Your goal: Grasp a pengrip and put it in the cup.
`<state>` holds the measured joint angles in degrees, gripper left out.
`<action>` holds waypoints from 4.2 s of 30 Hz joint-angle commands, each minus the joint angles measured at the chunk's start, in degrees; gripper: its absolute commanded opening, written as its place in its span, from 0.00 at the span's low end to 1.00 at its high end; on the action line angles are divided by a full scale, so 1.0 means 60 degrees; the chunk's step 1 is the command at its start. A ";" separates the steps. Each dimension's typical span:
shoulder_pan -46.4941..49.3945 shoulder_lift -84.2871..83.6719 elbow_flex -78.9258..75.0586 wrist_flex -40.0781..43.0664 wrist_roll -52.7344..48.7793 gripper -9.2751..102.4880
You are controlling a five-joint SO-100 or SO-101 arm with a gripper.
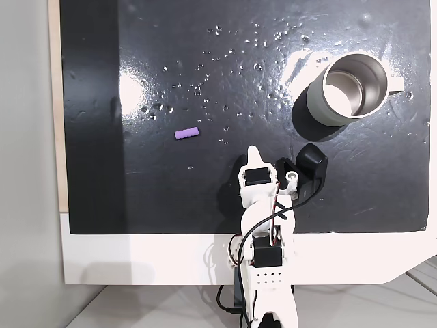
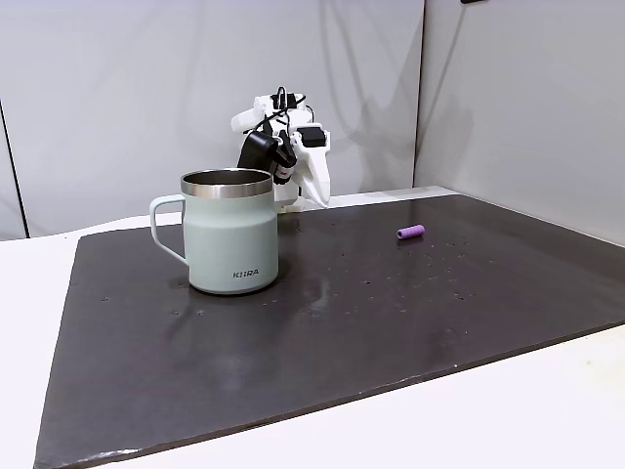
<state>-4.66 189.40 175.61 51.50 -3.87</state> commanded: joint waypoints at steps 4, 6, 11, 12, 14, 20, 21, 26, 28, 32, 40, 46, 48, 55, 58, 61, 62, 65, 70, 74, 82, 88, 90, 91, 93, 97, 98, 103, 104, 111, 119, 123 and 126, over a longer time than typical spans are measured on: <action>-0.0117 0.0103 -0.0044 -0.0220 0.0015 0.08; -0.0146 0.0103 -0.0044 -0.0220 -0.0044 0.08; -0.0132 0.0103 -0.0249 -0.0293 -0.0381 0.08; -0.0176 0.0103 -0.0439 -0.0278 -0.0381 0.08; -0.0425 0.0044 -0.0937 -0.0190 -0.0352 0.08; -0.1230 -0.2886 -0.3442 -0.0073 0.0220 0.08; -0.1304 -0.3516 -0.4014 -0.0073 0.0410 0.08; -0.1846 -0.6226 -0.6592 -0.0029 0.0791 0.08; -0.2065 -0.7178 -0.7441 0.0059 0.0762 0.08; -0.2520 -0.8979 -0.8877 0.0278 0.0161 0.08; -0.3765 -1.1528 -1.0957 0.1157 -0.1553 0.08; -0.4321 -1.2773 -1.1514 0.1421 -0.1538 0.08; -0.4409 -1.3213 -1.1660 0.1538 -0.1494 0.08; -0.4600 -1.4473 -1.1982 0.1538 -0.1216 0.08; -0.4600 -1.5015 -1.2173 0.1479 -0.0967 0.08; -0.4600 -1.5498 -1.2393 0.1479 -0.0850 0.08; -0.4600 -1.5630 -1.2466 0.1479 -0.0806 0.08; -0.4629 -1.6069 -1.2642 0.1479 -0.0732 0.08; -0.4658 -1.6626 -1.2729 0.1479 -0.0542 0.08; -0.4658 -1.6875 -1.2729 0.1406 -0.0190 0.08; -0.4644 -1.6919 -1.2876 0.1201 0.1216 0.08; -0.4556 -1.7095 -1.2935 0.1245 0.2695 0.08; -0.4526 -1.7168 -1.2935 0.1333 0.3076 0.08; -0.4512 -1.7183 -1.2949 0.1392 0.3237 0.08; -0.4512 -1.7271 -1.2949 0.1553 0.3472 0.11; -0.4512 -1.7388 -1.2979 0.1860 0.3809 0.21; -0.4497 -1.7417 -1.2993 0.1904 0.3853 0.22; -0.4336 -1.8091 -1.3521 0.2314 0.4307 0.27; -0.4307 -1.8311 -1.3711 0.2446 0.4380 0.29; -0.4453 -1.9556 -1.4707 0.3076 0.4600 0.28; -0.4790 -1.9849 -1.4956 0.3149 0.4497 0.21; -0.5039 -1.9951 -1.5029 0.3193 0.4292 0.10; -0.5112 -1.9849 -1.5029 0.3267 0.4204 0.08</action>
<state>-34.28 69.35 87.80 69.70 21.53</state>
